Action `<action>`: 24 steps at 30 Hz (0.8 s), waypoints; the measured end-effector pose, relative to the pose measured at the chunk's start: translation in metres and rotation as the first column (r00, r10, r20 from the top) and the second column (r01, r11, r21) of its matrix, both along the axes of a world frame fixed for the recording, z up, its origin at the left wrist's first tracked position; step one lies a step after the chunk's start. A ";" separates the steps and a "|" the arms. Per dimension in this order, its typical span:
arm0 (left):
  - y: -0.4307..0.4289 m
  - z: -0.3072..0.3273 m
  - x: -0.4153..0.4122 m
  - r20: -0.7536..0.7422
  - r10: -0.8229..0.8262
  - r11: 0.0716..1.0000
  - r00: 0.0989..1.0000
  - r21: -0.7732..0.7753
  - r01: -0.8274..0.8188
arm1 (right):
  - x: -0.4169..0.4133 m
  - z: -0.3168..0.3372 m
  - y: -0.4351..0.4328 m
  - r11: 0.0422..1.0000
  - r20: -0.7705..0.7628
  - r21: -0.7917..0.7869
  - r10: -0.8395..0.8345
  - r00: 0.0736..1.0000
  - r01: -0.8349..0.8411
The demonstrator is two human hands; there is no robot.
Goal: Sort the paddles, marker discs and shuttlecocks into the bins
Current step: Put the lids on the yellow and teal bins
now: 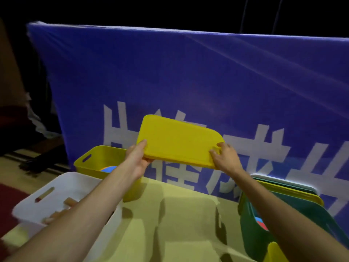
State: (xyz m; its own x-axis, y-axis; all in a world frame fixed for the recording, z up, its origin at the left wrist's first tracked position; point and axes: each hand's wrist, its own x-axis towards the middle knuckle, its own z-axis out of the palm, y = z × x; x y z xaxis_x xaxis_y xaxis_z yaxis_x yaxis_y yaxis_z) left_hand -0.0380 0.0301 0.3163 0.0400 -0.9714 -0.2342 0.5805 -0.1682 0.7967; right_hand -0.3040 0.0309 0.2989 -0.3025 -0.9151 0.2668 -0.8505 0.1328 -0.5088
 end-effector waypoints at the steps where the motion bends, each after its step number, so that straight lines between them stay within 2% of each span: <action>1: 0.003 -0.002 0.015 0.004 0.008 1.000 1.000 -0.004 -0.008 | 0.015 -0.003 0.000 0.999 0.025 0.009 -0.035 0.999 0.035; 7: 0.008 -0.006 0.092 0.099 0.077 0.994 0.992 -0.088 -0.069 | 0.081 -0.017 -0.016 0.990 0.324 0.123 -0.111 0.940 0.074; 12: -0.015 -0.023 0.138 0.248 0.263 0.962 0.933 -0.138 -0.234 | 0.126 -0.027 -0.037 0.998 0.501 0.061 -0.043 0.865 0.014; 14: -0.032 -0.036 0.155 0.387 0.344 0.939 0.856 -0.135 -0.317 | 0.141 -0.035 -0.049 0.999 0.550 0.041 -0.031 0.834 0.010; 16: -0.050 -0.051 0.171 0.578 0.394 0.916 0.715 -0.180 -0.358 | 0.155 -0.045 -0.063 1.000 0.596 0.007 0.003 0.803 -0.009; 18: -0.069 -0.066 0.187 0.724 0.387 0.916 0.572 -0.232 -0.327 | 0.166 -0.057 -0.079 1.000 0.622 -0.018 0.028 0.783 -0.021; 21: -0.099 -0.088 0.209 0.842 0.329 0.938 0.428 -0.238 -0.252 | 0.182 -0.075 -0.107 0.999 0.643 -0.045 0.051 0.764 -0.029; 24: -0.127 -0.103 0.226 0.894 0.254 0.965 0.370 -0.207 -0.161 | 0.198 -0.095 -0.137 0.999 0.708 0.002 0.032 0.706 -0.047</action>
